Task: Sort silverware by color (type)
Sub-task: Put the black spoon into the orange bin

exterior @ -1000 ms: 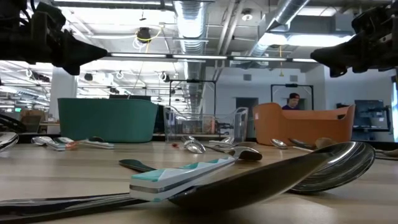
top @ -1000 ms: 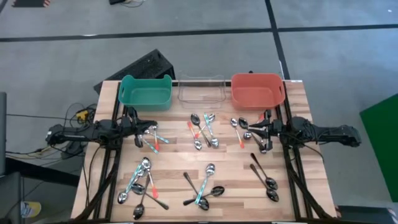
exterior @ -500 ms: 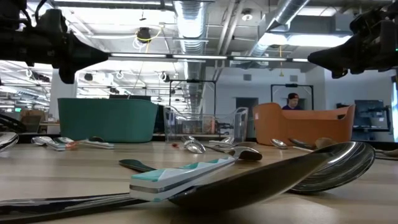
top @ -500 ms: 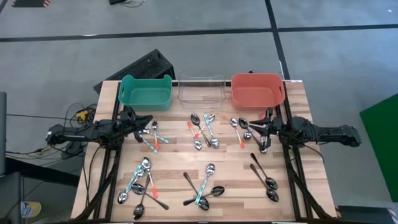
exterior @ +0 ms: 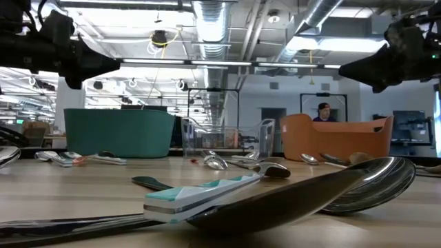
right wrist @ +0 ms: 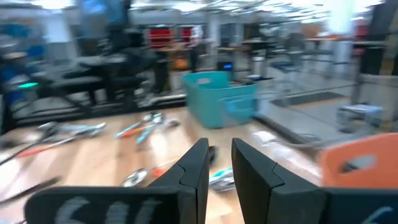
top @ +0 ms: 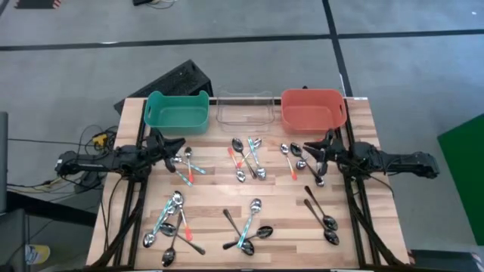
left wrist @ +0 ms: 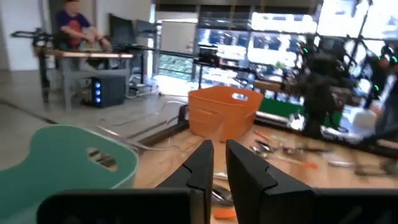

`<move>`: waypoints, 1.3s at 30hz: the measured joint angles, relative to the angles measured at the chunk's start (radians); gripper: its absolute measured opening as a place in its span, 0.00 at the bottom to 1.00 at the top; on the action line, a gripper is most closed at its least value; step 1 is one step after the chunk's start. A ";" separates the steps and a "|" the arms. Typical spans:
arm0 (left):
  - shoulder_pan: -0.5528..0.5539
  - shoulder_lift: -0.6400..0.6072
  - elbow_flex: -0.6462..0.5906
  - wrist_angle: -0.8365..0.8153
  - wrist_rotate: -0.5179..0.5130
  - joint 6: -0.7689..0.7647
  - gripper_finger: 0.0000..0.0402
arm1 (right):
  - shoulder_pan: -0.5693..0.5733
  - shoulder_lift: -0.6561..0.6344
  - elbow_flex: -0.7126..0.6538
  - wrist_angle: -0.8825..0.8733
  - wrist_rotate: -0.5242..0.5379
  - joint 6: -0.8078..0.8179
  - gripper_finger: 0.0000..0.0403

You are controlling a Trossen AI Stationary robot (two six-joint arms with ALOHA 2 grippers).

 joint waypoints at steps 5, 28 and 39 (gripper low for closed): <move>0.000 0.000 0.000 0.000 0.071 -0.102 0.20 | 0.000 0.007 0.000 0.004 0.083 0.045 0.28; 0.000 0.011 0.000 0.001 -0.145 -0.152 0.33 | 0.004 0.064 -0.001 -0.021 -0.067 0.086 0.58; 0.000 0.022 0.000 -0.001 -0.157 -0.207 0.31 | 0.004 0.062 -0.001 -0.034 -0.070 0.025 0.58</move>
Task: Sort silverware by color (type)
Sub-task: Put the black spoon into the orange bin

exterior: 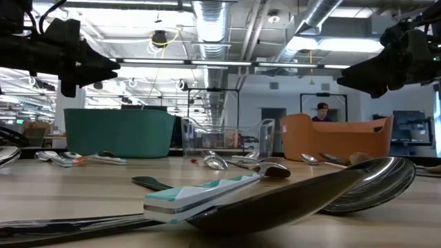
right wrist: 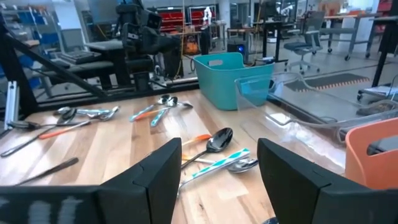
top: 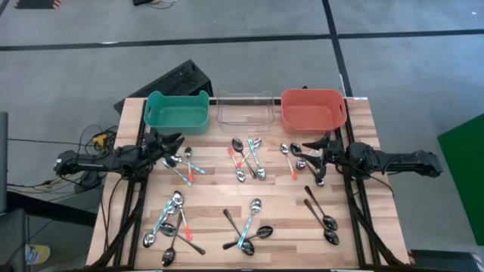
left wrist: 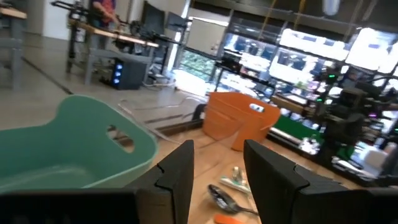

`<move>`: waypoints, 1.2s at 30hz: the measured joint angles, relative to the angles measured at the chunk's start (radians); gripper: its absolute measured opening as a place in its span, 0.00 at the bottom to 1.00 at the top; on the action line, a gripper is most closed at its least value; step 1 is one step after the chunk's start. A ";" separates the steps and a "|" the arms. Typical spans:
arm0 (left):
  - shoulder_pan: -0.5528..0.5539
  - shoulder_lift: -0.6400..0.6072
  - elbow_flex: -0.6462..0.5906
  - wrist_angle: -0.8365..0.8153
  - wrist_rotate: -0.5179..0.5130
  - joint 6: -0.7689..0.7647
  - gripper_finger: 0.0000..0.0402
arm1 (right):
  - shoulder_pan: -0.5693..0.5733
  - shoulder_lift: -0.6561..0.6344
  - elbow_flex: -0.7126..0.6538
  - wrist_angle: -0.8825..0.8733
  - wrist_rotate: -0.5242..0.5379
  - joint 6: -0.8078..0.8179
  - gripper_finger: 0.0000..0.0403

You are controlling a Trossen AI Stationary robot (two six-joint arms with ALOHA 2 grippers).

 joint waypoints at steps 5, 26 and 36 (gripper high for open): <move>0.000 0.057 0.000 0.002 -0.004 -0.048 0.31 | 0.001 0.001 0.000 -0.002 -0.002 -0.011 0.58; 0.011 0.387 0.000 0.046 0.091 0.039 0.31 | 0.013 0.002 -0.004 0.035 0.054 0.112 0.58; 0.011 0.387 0.001 0.088 0.138 0.057 0.31 | -0.090 0.002 -0.004 0.065 0.062 0.086 0.58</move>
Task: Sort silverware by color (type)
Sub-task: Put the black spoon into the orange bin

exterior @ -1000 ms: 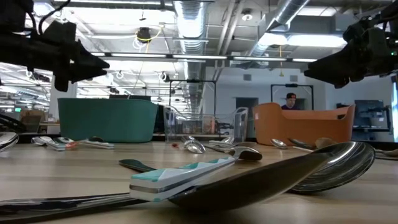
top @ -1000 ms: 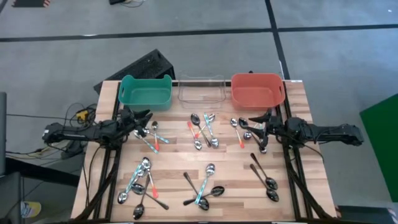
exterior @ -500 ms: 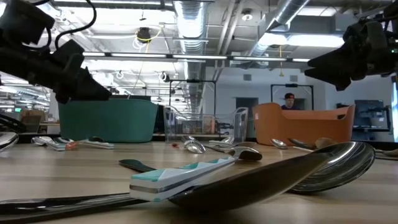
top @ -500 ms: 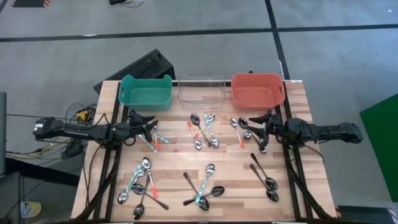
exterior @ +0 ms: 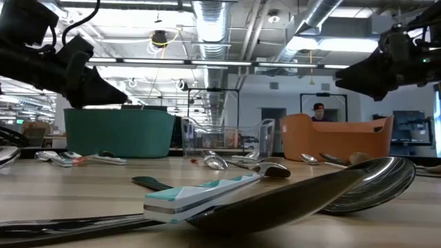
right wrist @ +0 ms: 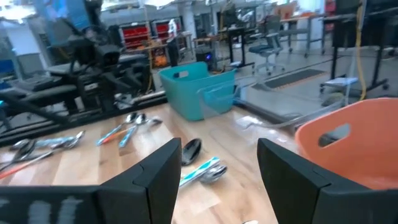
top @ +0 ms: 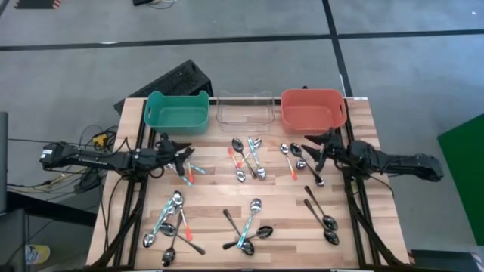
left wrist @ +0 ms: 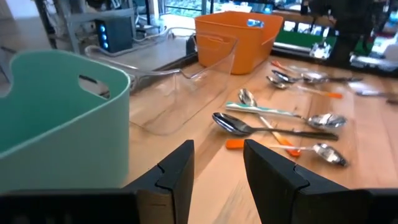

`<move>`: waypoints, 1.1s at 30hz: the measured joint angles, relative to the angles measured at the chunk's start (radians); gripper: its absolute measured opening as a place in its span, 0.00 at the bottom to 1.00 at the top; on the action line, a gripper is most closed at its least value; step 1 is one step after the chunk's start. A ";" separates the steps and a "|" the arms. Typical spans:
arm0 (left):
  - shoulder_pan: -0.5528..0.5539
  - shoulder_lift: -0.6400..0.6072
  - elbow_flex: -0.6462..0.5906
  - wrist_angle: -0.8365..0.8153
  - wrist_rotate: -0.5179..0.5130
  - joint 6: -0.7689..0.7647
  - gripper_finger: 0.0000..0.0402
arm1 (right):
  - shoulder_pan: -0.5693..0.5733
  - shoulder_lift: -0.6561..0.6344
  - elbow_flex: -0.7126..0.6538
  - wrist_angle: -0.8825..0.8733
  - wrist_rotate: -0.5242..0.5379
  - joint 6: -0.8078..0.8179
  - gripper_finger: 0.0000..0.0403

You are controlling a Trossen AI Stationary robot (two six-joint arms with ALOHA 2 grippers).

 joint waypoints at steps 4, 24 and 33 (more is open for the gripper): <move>0.001 0.008 0.021 -0.009 0.000 -0.060 0.31 | -0.033 0.000 0.002 0.007 -0.001 -0.092 0.58; 0.001 0.130 0.341 -0.220 -0.014 0.096 0.31 | -0.064 0.265 0.533 -0.603 -0.005 0.066 0.58; 0.039 0.174 0.455 -0.428 -0.020 0.102 0.31 | -0.064 0.506 0.617 -0.812 -0.011 0.323 0.58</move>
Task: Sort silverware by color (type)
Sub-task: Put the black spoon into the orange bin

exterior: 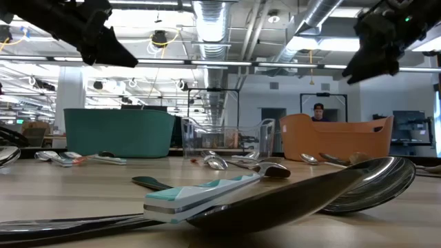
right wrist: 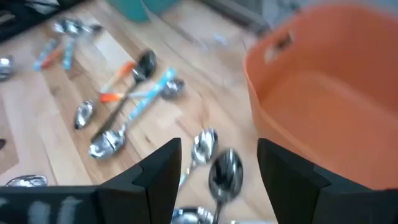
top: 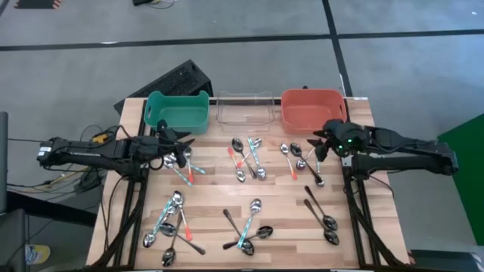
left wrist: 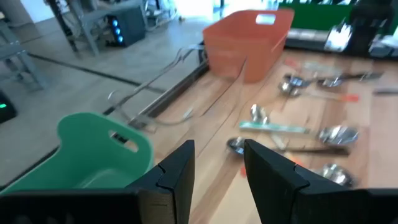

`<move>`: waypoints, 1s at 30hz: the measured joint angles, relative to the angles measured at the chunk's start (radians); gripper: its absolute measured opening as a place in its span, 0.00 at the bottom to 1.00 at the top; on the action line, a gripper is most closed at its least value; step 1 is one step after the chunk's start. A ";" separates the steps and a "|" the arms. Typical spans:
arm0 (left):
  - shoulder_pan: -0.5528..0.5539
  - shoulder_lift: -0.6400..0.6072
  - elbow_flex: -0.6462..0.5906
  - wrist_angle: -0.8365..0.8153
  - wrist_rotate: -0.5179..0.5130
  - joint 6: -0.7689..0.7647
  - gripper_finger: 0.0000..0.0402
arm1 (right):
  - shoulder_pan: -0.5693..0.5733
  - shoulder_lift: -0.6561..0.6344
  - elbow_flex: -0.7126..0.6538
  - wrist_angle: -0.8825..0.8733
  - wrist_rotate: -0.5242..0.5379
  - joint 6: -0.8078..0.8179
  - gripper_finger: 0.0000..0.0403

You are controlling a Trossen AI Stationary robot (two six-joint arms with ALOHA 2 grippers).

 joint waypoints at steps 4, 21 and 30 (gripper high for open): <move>0.025 0.006 0.002 -0.030 0.004 -0.048 0.31 | 0.002 0.068 0.001 -0.074 -0.083 0.205 0.58; 0.036 0.003 0.002 0.029 0.043 -0.095 0.31 | 0.163 0.294 0.001 -0.143 -0.221 0.337 0.58; 0.036 0.003 0.002 -0.003 0.041 -0.095 0.31 | 0.190 0.479 0.001 -0.145 -0.212 0.339 0.58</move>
